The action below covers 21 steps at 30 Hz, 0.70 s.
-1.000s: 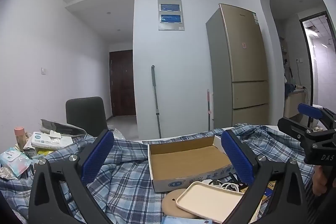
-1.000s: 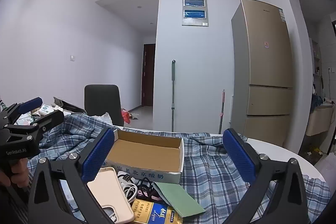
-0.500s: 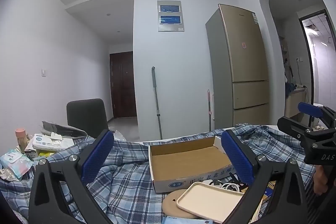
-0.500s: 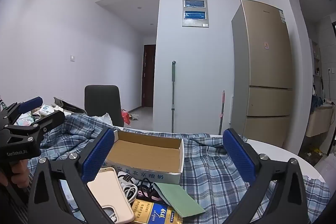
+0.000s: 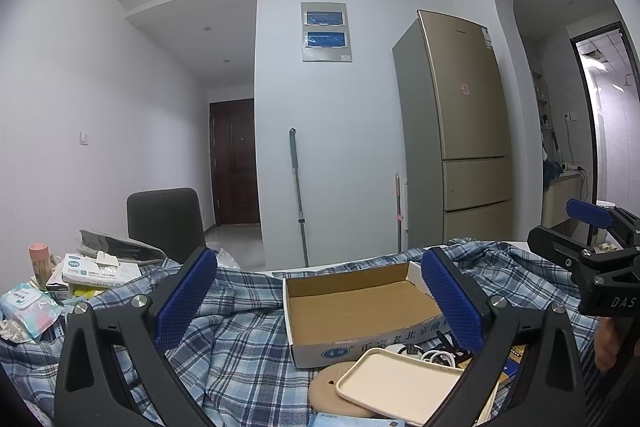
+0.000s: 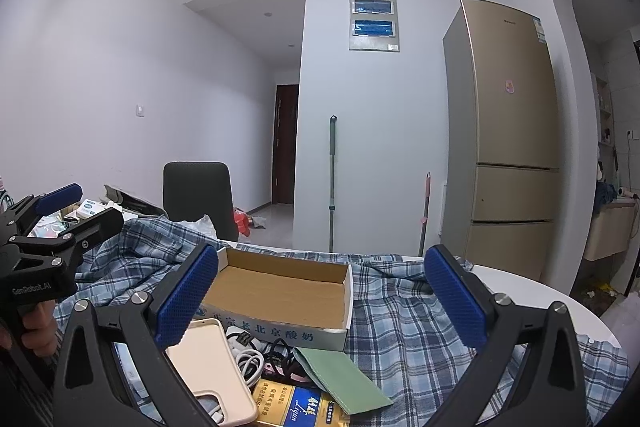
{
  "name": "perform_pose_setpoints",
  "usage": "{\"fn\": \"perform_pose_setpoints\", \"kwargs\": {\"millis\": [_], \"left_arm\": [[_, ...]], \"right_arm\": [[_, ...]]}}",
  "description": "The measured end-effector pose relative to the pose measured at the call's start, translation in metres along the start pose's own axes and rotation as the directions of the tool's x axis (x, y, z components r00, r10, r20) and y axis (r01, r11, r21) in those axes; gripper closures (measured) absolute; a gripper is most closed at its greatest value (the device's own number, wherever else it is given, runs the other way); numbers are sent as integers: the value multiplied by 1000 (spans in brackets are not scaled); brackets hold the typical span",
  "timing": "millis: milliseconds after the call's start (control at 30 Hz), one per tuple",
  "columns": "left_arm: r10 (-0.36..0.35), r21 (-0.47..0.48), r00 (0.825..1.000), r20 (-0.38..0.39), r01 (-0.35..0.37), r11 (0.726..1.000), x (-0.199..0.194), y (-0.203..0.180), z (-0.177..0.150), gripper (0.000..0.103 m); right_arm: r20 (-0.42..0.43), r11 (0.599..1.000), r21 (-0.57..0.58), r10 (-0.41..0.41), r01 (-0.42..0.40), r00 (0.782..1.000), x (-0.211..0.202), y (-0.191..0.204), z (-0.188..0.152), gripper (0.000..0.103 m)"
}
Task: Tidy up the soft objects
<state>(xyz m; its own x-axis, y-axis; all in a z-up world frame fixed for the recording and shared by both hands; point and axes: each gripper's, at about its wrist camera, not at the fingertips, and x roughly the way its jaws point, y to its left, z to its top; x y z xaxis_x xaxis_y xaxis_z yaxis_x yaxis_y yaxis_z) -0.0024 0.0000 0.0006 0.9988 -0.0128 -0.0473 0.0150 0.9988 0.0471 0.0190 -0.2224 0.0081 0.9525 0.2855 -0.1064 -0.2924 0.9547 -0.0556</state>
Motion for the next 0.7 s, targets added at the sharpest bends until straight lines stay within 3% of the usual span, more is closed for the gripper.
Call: {"fn": "perform_pose_setpoints", "kwargs": {"millis": [700], "left_arm": [[19, -11, 1000, 2, -19, 1000, 0, 2, -1, 0]], "right_arm": [[10, 999, -54, 6, -5, 1000, -2, 9, -3, 0]]}}
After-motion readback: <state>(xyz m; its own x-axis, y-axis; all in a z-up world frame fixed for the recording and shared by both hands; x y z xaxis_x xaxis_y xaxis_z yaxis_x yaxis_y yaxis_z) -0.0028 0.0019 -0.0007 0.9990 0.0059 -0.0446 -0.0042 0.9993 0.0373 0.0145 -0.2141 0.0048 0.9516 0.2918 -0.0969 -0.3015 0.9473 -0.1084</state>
